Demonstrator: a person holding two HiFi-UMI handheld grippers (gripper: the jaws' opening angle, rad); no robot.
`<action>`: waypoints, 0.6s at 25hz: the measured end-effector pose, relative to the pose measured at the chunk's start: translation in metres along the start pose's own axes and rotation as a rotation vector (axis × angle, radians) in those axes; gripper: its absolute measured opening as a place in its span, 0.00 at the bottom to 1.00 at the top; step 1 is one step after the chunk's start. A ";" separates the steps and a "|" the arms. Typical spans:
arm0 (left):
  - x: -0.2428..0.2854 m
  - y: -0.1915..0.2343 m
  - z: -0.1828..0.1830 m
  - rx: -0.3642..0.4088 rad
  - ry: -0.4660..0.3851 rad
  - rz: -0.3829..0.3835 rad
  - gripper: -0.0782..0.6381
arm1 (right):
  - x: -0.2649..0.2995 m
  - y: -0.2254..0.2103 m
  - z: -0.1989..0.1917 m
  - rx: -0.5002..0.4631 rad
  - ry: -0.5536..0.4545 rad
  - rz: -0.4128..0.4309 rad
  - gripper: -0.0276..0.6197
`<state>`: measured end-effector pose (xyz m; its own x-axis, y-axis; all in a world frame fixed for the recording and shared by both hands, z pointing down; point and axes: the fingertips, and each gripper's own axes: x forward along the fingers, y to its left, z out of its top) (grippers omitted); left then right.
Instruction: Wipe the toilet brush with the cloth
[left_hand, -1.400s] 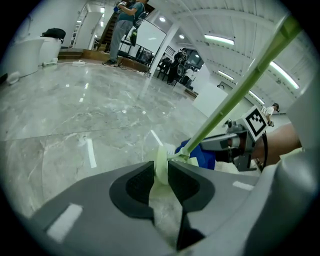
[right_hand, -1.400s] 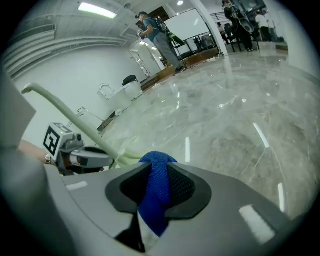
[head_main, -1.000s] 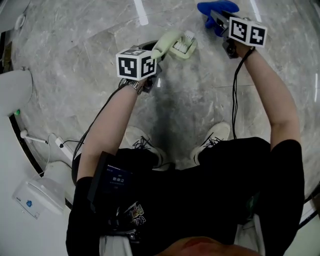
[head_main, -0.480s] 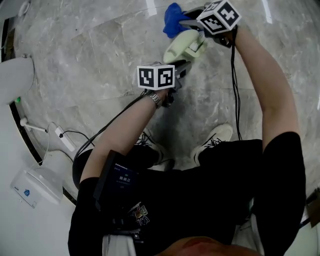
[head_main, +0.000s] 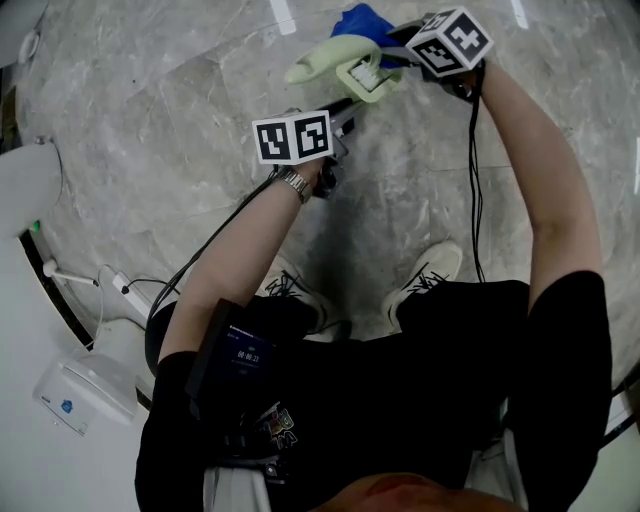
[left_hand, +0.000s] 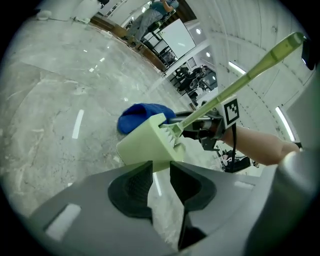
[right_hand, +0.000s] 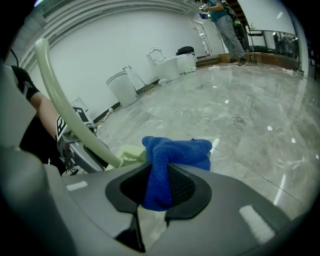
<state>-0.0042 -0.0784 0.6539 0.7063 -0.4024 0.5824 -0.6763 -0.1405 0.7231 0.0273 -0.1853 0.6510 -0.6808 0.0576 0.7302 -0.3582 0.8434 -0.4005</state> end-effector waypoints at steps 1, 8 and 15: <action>0.000 0.001 0.004 -0.001 -0.007 0.003 0.26 | -0.004 -0.002 -0.003 0.005 0.004 -0.010 0.19; -0.009 0.011 0.047 -0.116 -0.134 0.016 0.17 | -0.031 0.024 -0.038 0.043 0.054 0.026 0.19; -0.021 0.018 0.030 0.026 -0.139 0.111 0.26 | -0.047 0.016 -0.030 0.108 -0.102 -0.033 0.19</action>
<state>-0.0371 -0.0993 0.6435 0.5926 -0.5376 0.5998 -0.7550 -0.1112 0.6462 0.0729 -0.1585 0.6264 -0.7269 -0.0283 0.6862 -0.4443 0.7813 -0.4384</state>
